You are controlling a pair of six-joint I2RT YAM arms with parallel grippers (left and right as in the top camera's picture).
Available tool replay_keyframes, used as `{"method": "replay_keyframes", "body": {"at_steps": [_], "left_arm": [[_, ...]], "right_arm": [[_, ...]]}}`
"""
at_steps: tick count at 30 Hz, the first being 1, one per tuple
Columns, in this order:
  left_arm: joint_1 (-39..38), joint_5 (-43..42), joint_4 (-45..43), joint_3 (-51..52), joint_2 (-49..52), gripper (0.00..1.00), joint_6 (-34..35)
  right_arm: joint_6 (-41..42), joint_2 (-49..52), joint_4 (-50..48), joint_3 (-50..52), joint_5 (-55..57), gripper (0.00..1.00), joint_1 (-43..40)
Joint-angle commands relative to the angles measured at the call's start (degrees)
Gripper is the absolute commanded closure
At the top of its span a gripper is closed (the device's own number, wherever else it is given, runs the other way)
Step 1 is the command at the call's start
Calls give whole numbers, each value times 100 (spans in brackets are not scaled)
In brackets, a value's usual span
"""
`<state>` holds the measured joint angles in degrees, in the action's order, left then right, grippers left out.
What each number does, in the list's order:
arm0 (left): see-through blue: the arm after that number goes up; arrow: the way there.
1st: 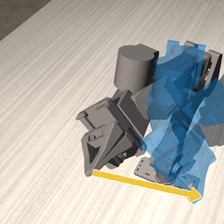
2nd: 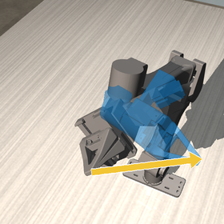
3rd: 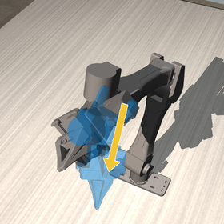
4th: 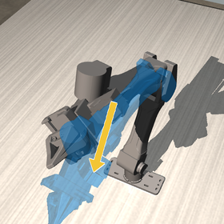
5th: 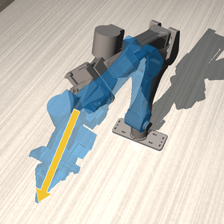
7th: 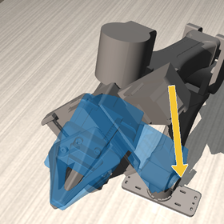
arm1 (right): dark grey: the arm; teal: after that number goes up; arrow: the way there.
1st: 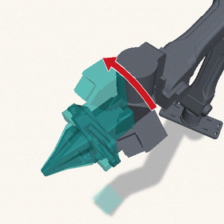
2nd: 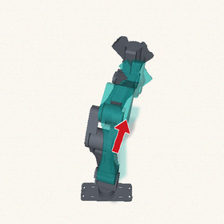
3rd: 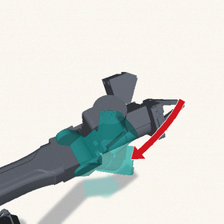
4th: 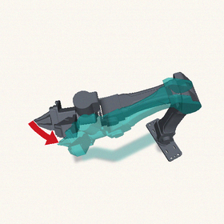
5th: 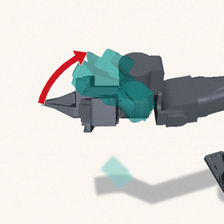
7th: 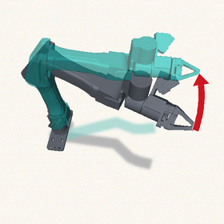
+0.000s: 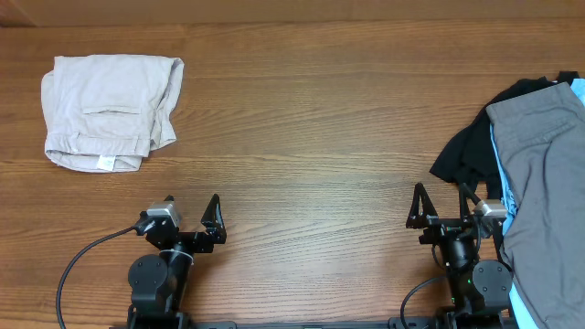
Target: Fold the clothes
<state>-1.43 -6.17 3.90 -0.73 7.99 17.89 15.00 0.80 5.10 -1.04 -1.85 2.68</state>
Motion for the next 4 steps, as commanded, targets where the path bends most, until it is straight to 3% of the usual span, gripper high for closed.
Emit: {"method": "replay_keyframes", "body": {"at_steps": [1, 4], "left_arm": [[-9, 61, -2, 42, -66, 0, 33], [-9, 63, 0, 42, -66, 0, 33]], "right_arm": [[-2, -63, -42, 59, 74, 0, 26], [-2, -63, -42, 59, 74, 0, 26]]}}
